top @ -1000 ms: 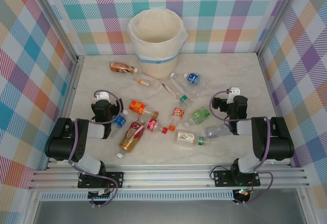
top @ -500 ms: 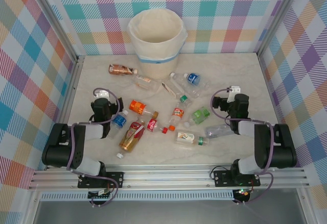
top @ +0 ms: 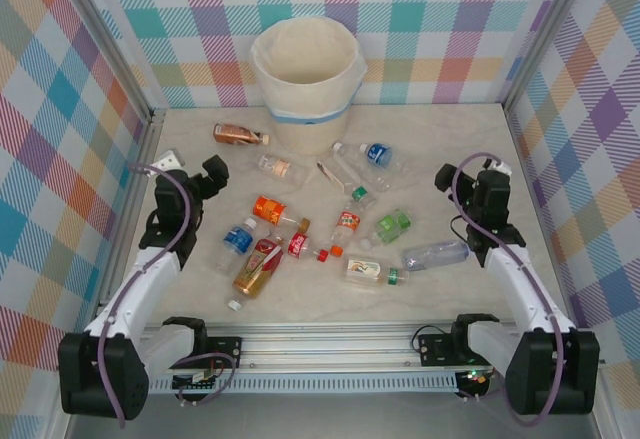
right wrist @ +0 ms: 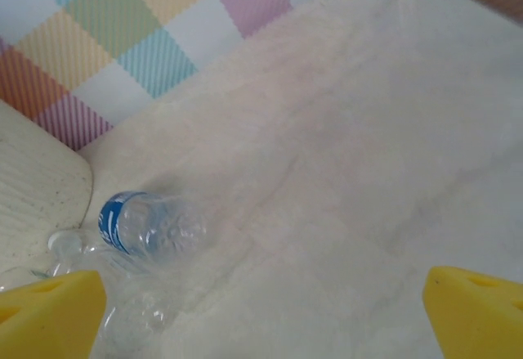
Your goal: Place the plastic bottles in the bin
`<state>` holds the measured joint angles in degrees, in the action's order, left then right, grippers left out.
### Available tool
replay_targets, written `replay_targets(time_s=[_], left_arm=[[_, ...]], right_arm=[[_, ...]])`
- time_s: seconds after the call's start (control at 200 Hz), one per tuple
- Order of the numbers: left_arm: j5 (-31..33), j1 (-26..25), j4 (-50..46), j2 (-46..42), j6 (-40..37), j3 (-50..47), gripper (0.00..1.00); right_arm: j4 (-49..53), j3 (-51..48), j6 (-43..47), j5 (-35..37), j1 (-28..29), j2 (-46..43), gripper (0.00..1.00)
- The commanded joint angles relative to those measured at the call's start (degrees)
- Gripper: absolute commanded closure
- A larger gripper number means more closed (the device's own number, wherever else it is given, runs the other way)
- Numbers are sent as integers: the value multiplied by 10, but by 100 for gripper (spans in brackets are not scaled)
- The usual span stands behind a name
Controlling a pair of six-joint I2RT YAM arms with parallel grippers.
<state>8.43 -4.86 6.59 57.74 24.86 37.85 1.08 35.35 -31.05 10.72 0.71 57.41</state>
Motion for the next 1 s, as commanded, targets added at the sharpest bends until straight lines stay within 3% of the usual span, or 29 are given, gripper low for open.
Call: replay_targets(time_s=[0.0, 0.215, 0.385, 0.505, 0.69, 0.83, 0.995], left_arm=[[-101, -2, -133, -18, 102, 20, 0], [-178, -1, -209, -25, 112, 35, 0], [-163, 1, -274, -25, 107, 36, 0], [-145, 5, -299, -32, 95, 35, 0], [-149, 7, -306, -38, 87, 27, 0], [-153, 9, -316, -34, 88, 21, 0], [-150, 11, -340, -32, 77, 21, 0]], right_arm=[[154, -4, -141, 15, -3, -30, 0], [393, 53, -218, -4, -7, -15, 0], [514, 72, -329, -56, -7, 19, 0], [514, 72, -369, -105, -8, 31, 0], [461, 48, -414, -119, -7, 57, 0], [400, 35, -437, -154, -5, 102, 4], [368, 29, -444, -140, 1, 137, 12]])
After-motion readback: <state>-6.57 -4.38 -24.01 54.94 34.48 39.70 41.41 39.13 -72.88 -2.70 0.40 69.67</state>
